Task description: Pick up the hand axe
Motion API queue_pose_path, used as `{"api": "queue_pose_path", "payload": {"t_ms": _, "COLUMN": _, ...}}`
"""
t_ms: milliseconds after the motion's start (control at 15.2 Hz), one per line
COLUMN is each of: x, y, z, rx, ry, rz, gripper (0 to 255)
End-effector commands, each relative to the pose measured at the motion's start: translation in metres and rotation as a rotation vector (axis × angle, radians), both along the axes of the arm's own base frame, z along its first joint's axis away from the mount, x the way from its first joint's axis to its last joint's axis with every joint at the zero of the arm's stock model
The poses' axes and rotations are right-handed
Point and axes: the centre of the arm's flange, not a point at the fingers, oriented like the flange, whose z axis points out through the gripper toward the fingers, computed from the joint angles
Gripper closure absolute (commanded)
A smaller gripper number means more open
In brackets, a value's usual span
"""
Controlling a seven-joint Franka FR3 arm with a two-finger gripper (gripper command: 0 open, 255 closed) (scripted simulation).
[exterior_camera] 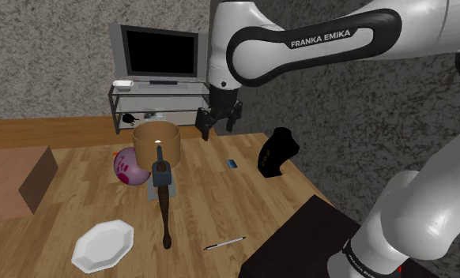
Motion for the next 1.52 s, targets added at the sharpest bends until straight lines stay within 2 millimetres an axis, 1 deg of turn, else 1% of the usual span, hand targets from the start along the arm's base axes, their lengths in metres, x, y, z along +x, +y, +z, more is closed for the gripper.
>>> {"api": "queue_pose_path", "payload": {"t_ms": 0, "x": 0.015, "y": 0.023, "z": -0.011, "rx": 0.002, "ry": 0.006, "rz": 0.007, "gripper": 0}}
{"api": "queue_pose_path", "payload": {"t_ms": 792, "x": 0.081, "y": 0.152, "z": -0.078, "rx": 0.005, "ry": 0.04, "rz": 0.055, "gripper": 0}}
{"api": "queue_pose_path", "payload": {"t_ms": 858, "x": 0.082, "y": 0.155, "z": -0.08, "rx": 0.005, "ry": 0.041, "rz": 0.057, "gripper": 0}}
{"api": "queue_pose_path", "payload": {"t_ms": 1254, "x": 0.082, "y": 0.155, "z": -0.111, "rx": 0.005, "ry": 0.041, "rz": 0.057, "gripper": 0}}
{"api": "queue_pose_path", "payload": {"t_ms": 1320, "x": 0.082, "y": 0.155, "z": -0.12, "rx": 0.005, "ry": 0.041, "rz": 0.057, "gripper": 0}}
{"api": "queue_pose_path", "payload": {"t_ms": 1452, "x": 0.082, "y": 0.155, "z": -0.12, "rx": 0.005, "ry": 0.041, "rz": 0.057, "gripper": 0}}
